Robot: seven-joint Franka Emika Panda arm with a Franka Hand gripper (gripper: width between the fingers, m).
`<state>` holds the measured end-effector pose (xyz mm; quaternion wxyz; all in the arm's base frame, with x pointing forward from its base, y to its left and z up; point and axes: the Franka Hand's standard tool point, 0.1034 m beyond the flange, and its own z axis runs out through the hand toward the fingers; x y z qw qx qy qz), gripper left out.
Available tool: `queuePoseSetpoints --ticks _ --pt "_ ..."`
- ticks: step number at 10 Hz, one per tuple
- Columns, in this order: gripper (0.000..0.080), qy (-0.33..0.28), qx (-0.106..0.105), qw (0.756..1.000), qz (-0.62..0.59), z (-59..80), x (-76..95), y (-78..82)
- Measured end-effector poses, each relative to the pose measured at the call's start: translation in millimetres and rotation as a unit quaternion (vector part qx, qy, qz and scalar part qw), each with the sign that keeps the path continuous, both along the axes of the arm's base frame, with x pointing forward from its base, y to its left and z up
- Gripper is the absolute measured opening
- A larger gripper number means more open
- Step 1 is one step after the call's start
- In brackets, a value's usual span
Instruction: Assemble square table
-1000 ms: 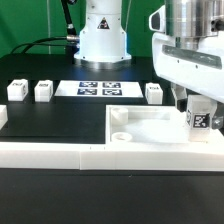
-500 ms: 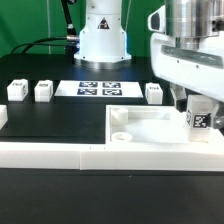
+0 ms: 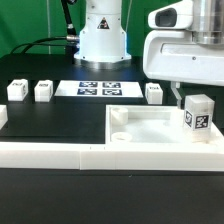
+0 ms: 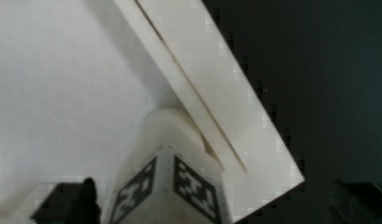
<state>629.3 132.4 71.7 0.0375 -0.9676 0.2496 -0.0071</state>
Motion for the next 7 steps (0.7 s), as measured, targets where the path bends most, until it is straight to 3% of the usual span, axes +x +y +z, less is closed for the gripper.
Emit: queuePoseSetpoints --ticks 3,6,7 --pt "0.0649 -0.010 -0.013 0.992 0.122 0.6 1.1 -3.4" --pt "0.0649 -0.030 -0.029 0.954 0.298 6.9 1.0 -1.4" --pt "0.0649 -0.034 -0.033 0.936 0.350 4.9 1.2 -8.5"
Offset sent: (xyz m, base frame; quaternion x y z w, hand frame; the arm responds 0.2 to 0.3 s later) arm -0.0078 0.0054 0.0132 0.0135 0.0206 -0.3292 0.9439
